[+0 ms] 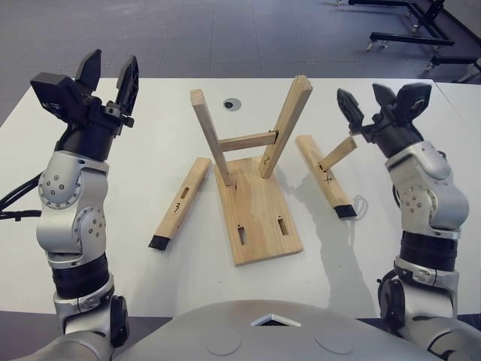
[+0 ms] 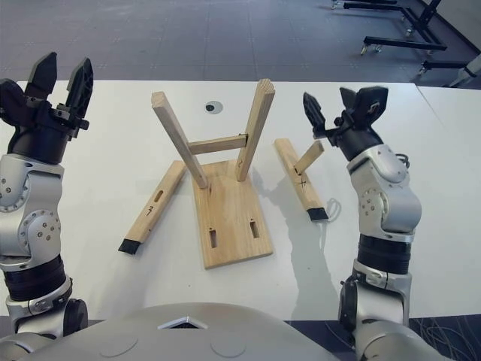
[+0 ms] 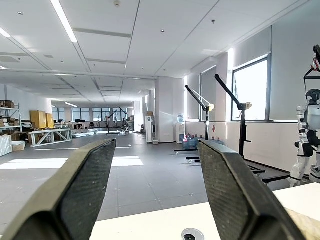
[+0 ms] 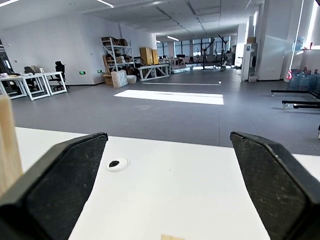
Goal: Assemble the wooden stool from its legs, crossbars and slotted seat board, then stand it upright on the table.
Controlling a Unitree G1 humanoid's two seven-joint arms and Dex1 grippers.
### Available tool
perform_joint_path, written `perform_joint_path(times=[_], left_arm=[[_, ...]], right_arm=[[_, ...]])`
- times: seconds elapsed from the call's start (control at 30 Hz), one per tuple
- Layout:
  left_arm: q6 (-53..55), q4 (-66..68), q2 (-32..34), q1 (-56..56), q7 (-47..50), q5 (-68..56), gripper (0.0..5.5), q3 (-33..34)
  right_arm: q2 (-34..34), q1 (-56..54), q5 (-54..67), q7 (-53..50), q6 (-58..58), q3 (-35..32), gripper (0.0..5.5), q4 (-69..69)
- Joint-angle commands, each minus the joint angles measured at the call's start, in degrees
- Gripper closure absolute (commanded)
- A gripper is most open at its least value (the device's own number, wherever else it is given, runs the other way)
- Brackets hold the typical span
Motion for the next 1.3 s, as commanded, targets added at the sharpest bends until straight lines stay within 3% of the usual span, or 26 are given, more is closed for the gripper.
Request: perform_joint_path(times=[0.03, 0.27, 0.33, 0.47, 0.6, 0.8, 1.0, 1.17, 1.3], left_arm=[[-0.5, 0.1, 0.0, -0.2, -0.4, 0.3, 2.53, -0.4], [-0.7, 0.1, -0.2, -0.1, -0.1, 0.6, 2.53, -0.7], [-0.7, 0.4, -0.4, -0.7, -0.2, 0.7, 2.53, -1.3], [-0.9, 1.6, -0.4, -1.1, -0.7, 0.7, 2.53, -1.9], [-0.6, 2.0, 0.1, -1.8, -0.9, 0.4, 2.53, -1.7], [-1.0, 2.2, -0.6, -1.2, -1.2, 0.8, 2.53, -2.4], [-1.6, 2.4, -0.6, -1.4, -1.5, 0.9, 2.53, -2.2], [-1.8, 1.4, -0.8, -0.2, -1.3, 1.3, 2.53, -2.1], [-1.7, -0.3, -0.8, 1.4, -0.4, 1.4, 2.53, -1.0]], right_arm=[[-1.9, -4.6, 1.6, -0.4, 2.0, -1.7, 0.98, -0.7], [-1.7, -4.4, 2.0, -0.3, 4.1, -0.4, 0.98, -2.2], [-2.0, -0.5, -1.4, 0.6, 3.6, 2.7, 0.98, 1.0], [1.5, 0.5, -6.7, -0.4, 0.0, 7.0, 0.98, 11.3], [4.7, -2.9, -7.1, -1.5, -0.8, 8.7, 0.98, 11.3], [5.0, -4.3, -5.7, -1.5, 0.0, 6.6, 0.98, 9.6], [5.1, -5.3, -1.9, -2.3, -1.8, 0.3, 0.98, 6.0], [2.7, 1.6, 0.8, -1.8, 2.8, -2.9, 0.98, -1.0], [2.0, 12.8, 2.0, -0.6, 6.1, -1.6, 0.98, -10.8]])
